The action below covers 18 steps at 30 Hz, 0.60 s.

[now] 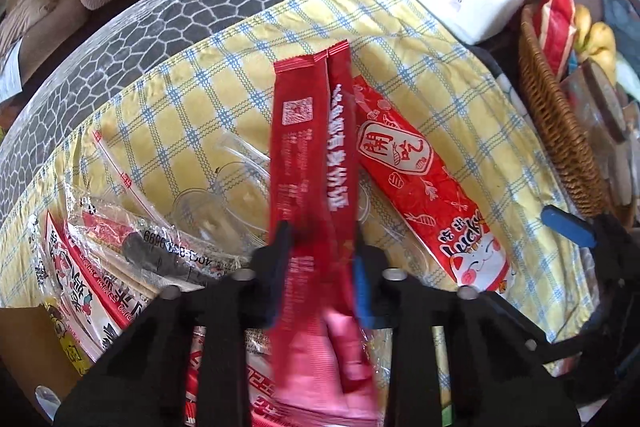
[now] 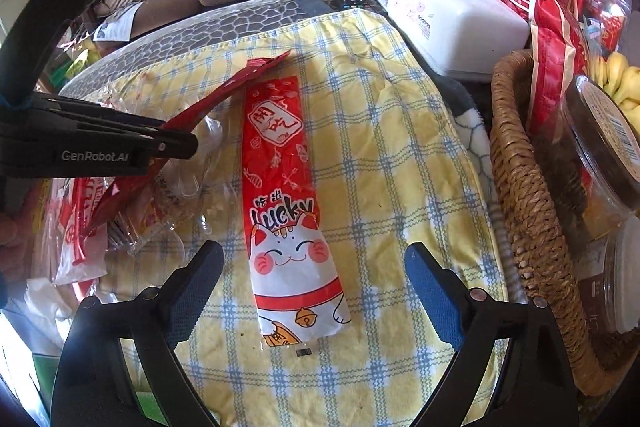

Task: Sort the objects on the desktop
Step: 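Grasp the long red packet with the left tool while the right tool grasps the red Lucky cat packet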

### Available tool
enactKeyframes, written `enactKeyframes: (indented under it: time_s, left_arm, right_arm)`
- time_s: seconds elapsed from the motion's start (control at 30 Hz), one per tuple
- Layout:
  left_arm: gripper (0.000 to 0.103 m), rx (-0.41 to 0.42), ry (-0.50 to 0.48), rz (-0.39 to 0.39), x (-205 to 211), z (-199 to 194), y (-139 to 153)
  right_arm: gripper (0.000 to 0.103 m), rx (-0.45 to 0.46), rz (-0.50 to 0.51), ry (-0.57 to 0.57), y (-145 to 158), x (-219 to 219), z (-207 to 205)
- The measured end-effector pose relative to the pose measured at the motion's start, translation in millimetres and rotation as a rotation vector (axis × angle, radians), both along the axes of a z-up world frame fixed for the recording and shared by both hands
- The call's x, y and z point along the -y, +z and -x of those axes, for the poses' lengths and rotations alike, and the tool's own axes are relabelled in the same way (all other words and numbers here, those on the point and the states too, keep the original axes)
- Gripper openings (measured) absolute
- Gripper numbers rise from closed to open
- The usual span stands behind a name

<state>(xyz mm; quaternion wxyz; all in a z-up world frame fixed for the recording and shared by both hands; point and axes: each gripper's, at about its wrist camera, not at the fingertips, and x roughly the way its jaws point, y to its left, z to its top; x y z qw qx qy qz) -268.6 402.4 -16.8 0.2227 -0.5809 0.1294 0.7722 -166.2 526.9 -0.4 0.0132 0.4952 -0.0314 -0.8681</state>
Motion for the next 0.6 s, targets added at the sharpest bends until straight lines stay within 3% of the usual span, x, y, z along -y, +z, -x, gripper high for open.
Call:
enactKeyframes:
  time_s: [0.13, 0.2, 0.27, 0.43, 0.47, 0.5, 0.53, 0.6]
  left_arm:
    - [0.009, -0.012, -0.01, -0.033, 19.1, -2.7, 19.2]
    - [0.009, -0.007, -0.01, -0.041, 26.2, -2.0, 23.0]
    - [0.009, -0.006, 0.0, -0.041, 33.9, -0.3, 24.5]
    - [0.013, -0.006, 0.006, -0.014, 42.9, 7.6, 18.3]
    - [0.014, 0.005, -0.001, -0.013, 43.1, 7.7, 15.3]
    - [0.013, 0.018, -0.008, -0.028, 43.4, 7.6, 13.5]
    - [0.012, 0.022, -0.012, -0.045, 44.1, 6.8, 13.7]
    - [0.01, 0.025, -0.01, -0.071, 46.3, 5.3, 16.6]
  right_arm:
    - [0.089, 0.027, -0.034, 0.021, -4.9, 6.7, 16.5]
    - [0.075, 0.055, -0.064, 0.035, -13.5, 11.5, 26.4]
    - [0.072, 0.077, -0.097, 0.056, -21.3, 19.2, 31.8]
    - [0.071, 0.103, -0.189, 0.101, -33.1, 37.9, 38.1]
    - [0.062, 0.105, -0.182, 0.103, -32.6, 37.5, 37.9]
    - [0.033, 0.106, -0.15, 0.113, -31.7, 36.9, 37.3]
    - [0.018, 0.102, -0.127, 0.115, -29.5, 36.1, 36.6]
    - [0.013, 0.107, -0.148, 0.11, -26.6, 36.6, 34.8]
